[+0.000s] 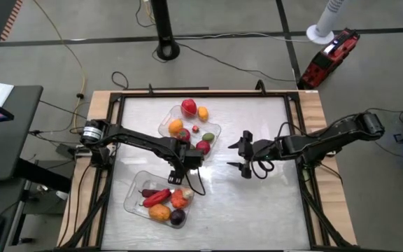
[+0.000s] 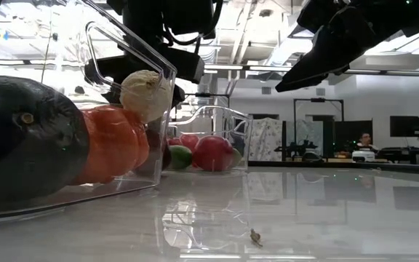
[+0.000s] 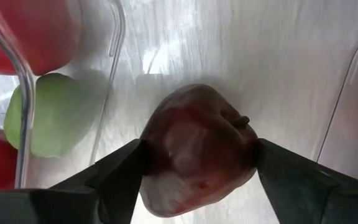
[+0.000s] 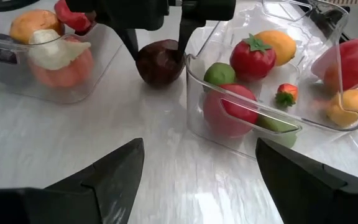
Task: Sort produce into baskets
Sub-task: Put the apple into the top transparent bin
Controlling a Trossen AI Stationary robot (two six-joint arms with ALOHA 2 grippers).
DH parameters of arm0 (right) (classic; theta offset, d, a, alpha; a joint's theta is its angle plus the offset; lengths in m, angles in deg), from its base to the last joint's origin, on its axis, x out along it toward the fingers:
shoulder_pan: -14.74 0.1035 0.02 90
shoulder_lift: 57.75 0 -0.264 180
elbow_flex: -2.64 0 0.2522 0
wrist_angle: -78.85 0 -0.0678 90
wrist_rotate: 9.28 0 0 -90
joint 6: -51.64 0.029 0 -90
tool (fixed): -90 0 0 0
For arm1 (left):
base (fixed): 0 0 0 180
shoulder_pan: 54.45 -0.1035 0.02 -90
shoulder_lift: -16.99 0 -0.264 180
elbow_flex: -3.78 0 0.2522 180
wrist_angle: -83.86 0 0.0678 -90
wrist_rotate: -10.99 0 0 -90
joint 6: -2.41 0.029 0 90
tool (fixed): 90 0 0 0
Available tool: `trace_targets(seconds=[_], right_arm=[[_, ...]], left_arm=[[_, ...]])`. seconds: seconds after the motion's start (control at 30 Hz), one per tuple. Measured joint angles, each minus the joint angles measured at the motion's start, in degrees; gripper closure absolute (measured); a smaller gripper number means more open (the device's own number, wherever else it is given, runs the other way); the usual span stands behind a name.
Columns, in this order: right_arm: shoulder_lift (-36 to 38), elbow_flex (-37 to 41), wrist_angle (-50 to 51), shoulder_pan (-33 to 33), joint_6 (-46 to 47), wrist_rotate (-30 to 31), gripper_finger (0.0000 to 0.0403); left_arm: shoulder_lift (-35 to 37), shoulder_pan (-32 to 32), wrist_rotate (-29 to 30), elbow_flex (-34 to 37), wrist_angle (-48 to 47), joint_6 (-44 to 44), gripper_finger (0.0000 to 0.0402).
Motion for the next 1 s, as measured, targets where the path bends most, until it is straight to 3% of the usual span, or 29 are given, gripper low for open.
trace_targets(seconds=[0.27,0.5,1.0], right_arm=[[0.00,0.00,-0.01,0.04,0.00,0.00,0.0068],[0.00,0.00,-0.04,0.02,0.00,0.00,0.0068],[0.00,0.00,0.80,0.02,0.85,-0.02,0.0068]], left_arm=[[0.29,0.17,-1.35,-0.80,-1.97,-0.51,0.0181],[5.30,0.28,-4.91,-8.35,-10.26,-2.87,0.0185],[12.07,-0.68,-3.68,-8.76,-8.98,-3.29,0.0186]])
